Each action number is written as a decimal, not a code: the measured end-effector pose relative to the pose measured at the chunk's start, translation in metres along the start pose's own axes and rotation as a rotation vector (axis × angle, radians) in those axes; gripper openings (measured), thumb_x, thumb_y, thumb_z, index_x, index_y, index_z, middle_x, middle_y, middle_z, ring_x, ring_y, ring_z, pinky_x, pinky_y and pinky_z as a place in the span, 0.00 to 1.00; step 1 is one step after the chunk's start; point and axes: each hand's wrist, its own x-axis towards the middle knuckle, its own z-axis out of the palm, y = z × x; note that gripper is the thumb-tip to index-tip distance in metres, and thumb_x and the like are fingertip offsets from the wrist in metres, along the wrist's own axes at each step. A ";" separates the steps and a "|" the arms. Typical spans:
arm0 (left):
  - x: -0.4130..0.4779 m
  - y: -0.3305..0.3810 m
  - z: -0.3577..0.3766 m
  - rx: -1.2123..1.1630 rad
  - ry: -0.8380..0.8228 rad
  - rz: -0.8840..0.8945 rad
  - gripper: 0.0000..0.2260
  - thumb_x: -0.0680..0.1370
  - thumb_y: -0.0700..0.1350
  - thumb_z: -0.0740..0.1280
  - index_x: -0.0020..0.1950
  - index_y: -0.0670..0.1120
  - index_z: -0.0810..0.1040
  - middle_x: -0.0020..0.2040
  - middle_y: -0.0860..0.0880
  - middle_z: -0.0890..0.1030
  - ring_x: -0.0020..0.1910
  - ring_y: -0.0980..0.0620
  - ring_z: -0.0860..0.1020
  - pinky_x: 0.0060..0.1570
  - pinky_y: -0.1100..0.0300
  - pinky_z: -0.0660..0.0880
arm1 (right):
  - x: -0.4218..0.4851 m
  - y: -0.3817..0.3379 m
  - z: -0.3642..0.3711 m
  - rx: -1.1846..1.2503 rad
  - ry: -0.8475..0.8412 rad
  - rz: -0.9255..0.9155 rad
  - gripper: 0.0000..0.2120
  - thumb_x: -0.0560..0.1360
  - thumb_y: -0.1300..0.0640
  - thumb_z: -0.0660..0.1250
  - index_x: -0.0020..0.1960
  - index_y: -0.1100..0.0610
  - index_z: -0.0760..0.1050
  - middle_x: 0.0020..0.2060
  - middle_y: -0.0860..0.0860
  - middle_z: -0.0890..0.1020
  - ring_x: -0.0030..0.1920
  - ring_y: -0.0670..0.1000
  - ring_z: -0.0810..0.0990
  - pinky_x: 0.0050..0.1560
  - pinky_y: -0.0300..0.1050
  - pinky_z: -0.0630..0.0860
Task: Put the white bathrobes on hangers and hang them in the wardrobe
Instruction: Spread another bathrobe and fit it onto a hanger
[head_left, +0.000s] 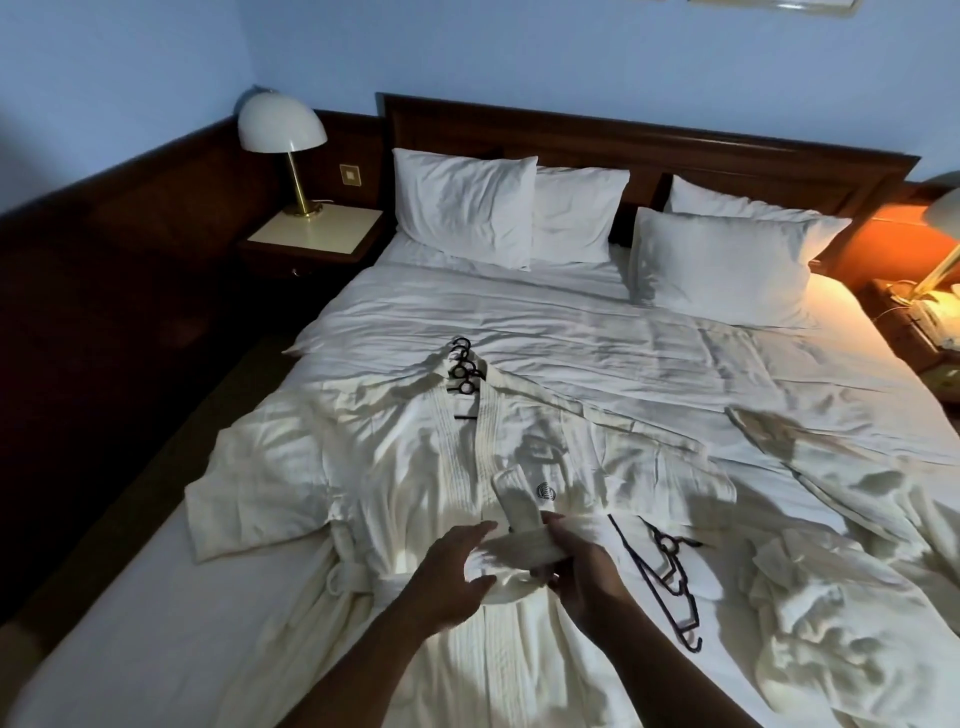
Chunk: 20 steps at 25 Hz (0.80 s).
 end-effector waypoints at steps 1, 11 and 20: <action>0.008 0.000 0.000 0.014 -0.075 0.016 0.22 0.78 0.44 0.69 0.72 0.54 0.73 0.65 0.59 0.74 0.65 0.59 0.74 0.61 0.76 0.66 | -0.003 0.000 0.000 -0.099 -0.078 -0.023 0.16 0.77 0.55 0.68 0.60 0.64 0.80 0.44 0.62 0.81 0.35 0.54 0.75 0.36 0.46 0.69; 0.014 -0.017 -0.025 -0.072 -0.122 -0.078 0.05 0.71 0.46 0.67 0.36 0.50 0.80 0.33 0.53 0.81 0.34 0.59 0.78 0.41 0.57 0.75 | -0.007 0.069 0.004 -1.828 -0.254 -0.379 0.30 0.76 0.53 0.62 0.75 0.38 0.60 0.69 0.50 0.61 0.60 0.58 0.75 0.56 0.55 0.77; -0.018 -0.035 -0.019 -0.745 -0.216 -0.345 0.17 0.78 0.60 0.68 0.53 0.47 0.78 0.37 0.44 0.79 0.31 0.50 0.74 0.33 0.58 0.70 | 0.006 0.063 0.020 -1.801 -0.111 -0.597 0.24 0.59 0.54 0.74 0.54 0.48 0.77 0.69 0.54 0.71 0.54 0.56 0.77 0.40 0.49 0.80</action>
